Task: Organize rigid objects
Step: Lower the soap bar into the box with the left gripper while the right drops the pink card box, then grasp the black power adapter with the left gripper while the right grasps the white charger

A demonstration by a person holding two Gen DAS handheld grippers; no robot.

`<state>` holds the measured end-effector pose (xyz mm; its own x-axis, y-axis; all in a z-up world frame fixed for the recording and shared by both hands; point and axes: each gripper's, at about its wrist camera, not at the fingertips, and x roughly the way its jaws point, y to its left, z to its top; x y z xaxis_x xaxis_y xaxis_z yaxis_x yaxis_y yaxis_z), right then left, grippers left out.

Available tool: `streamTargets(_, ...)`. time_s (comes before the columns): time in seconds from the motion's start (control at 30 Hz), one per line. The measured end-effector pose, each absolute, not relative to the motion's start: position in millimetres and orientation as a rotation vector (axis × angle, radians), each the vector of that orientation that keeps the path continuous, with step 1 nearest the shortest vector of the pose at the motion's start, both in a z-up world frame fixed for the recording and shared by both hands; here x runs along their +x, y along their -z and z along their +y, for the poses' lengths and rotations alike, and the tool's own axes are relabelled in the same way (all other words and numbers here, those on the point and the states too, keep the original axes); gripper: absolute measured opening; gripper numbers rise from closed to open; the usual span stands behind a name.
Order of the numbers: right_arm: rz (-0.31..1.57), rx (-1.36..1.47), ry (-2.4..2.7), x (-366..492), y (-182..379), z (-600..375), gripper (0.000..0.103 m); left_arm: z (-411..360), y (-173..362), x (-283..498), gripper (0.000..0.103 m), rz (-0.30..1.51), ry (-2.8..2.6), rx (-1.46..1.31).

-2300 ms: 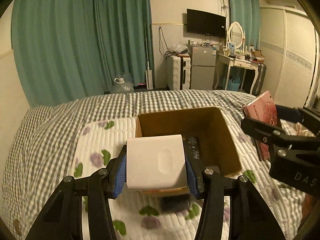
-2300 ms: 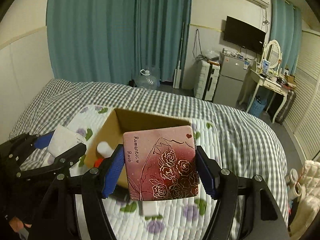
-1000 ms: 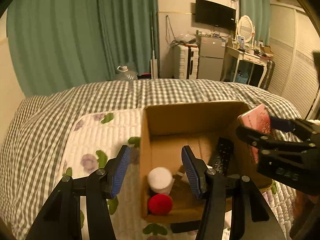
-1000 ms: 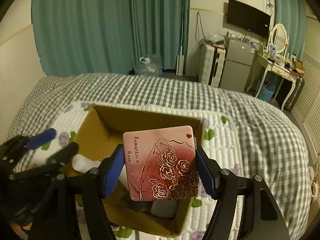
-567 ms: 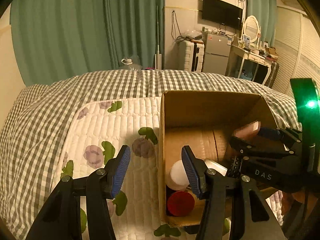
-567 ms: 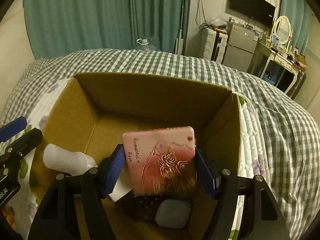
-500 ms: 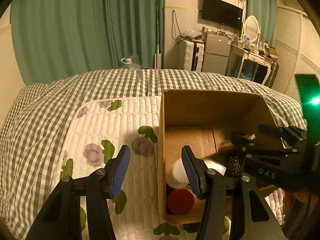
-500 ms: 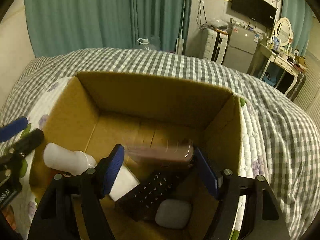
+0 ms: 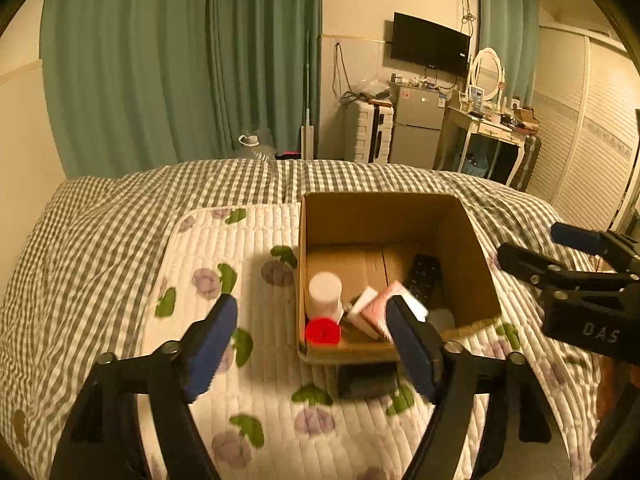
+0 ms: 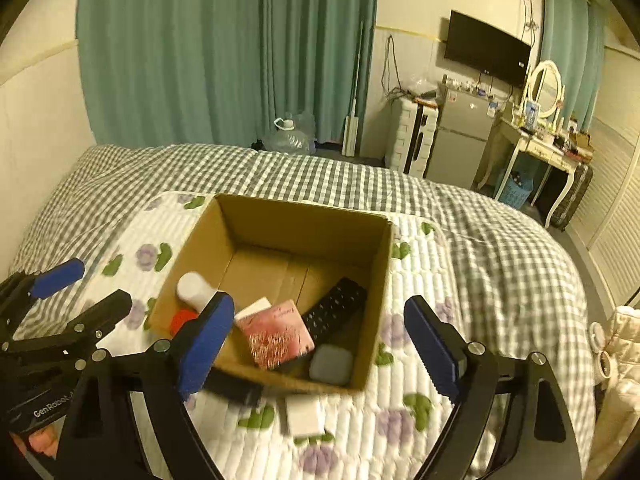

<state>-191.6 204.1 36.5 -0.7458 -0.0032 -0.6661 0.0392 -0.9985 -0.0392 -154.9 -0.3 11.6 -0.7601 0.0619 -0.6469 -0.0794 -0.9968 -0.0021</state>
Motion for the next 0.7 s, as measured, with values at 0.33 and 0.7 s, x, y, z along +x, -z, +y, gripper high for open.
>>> streamTargets(0.33,0.150,1.185,2.879,-146,1,199,0.098,-19,21,-118,0.094,0.052,-2.900,-1.118)
streamTargets(0.7,0.097,1.433,2.776,-181,104,205,0.098,-12,93,-129,0.094,0.009,-2.838,-1.261)
